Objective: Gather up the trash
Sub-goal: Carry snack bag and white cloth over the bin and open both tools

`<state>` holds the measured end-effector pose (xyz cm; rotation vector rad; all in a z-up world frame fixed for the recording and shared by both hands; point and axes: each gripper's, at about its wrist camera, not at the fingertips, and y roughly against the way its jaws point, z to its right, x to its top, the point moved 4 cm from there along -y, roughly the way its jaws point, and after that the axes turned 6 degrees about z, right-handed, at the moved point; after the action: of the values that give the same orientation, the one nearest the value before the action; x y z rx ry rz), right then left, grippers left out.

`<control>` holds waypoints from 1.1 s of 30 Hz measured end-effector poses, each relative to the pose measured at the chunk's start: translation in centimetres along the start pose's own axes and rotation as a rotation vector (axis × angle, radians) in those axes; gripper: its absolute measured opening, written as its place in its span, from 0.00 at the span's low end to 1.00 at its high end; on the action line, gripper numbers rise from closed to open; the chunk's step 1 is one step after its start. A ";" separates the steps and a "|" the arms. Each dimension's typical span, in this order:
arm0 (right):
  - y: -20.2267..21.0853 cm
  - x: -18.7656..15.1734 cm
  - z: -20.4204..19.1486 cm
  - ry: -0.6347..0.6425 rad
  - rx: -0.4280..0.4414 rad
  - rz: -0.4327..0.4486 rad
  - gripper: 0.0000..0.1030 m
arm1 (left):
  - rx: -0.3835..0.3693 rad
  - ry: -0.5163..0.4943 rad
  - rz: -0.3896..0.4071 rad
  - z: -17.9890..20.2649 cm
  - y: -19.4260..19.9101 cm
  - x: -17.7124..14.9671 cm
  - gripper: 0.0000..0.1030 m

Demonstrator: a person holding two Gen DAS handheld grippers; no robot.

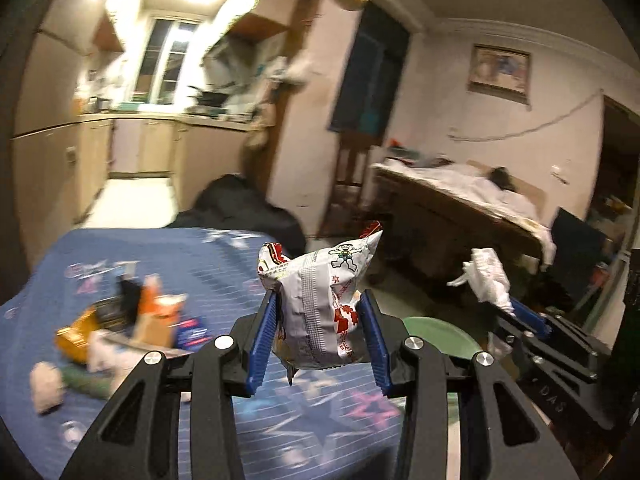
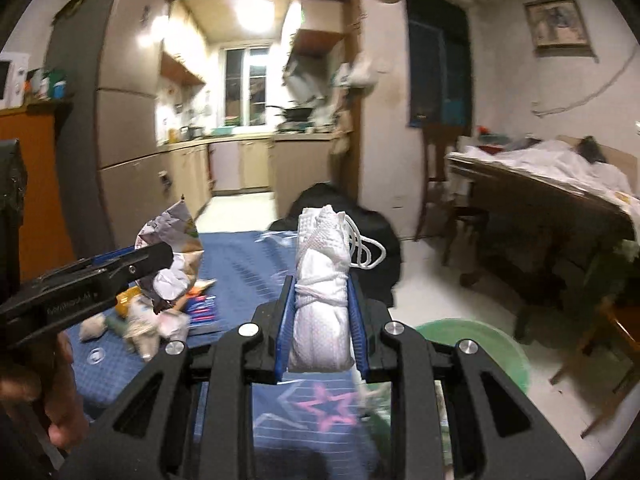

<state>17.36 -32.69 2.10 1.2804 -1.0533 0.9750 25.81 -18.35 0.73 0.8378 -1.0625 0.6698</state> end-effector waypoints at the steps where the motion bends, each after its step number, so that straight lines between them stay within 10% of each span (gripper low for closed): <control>1: 0.1 0.2 1.1 -0.009 -0.021 0.001 0.23 | -0.019 -0.003 -0.005 1.1 -0.6 0.2 0.41; 13: -2.9 0.4 12.3 -0.058 -0.191 -0.054 0.23 | -0.220 -0.080 -0.122 13.6 -11.8 -0.2 0.41; 33: -11.2 -5.7 21.3 -0.259 -0.152 -0.467 0.23 | -0.211 -0.130 -0.495 18.9 -29.5 -6.7 0.41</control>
<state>25.51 -54.47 -6.21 1.4634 -0.9400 0.3766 38.41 -50.41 -8.55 0.9222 -0.9700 0.0855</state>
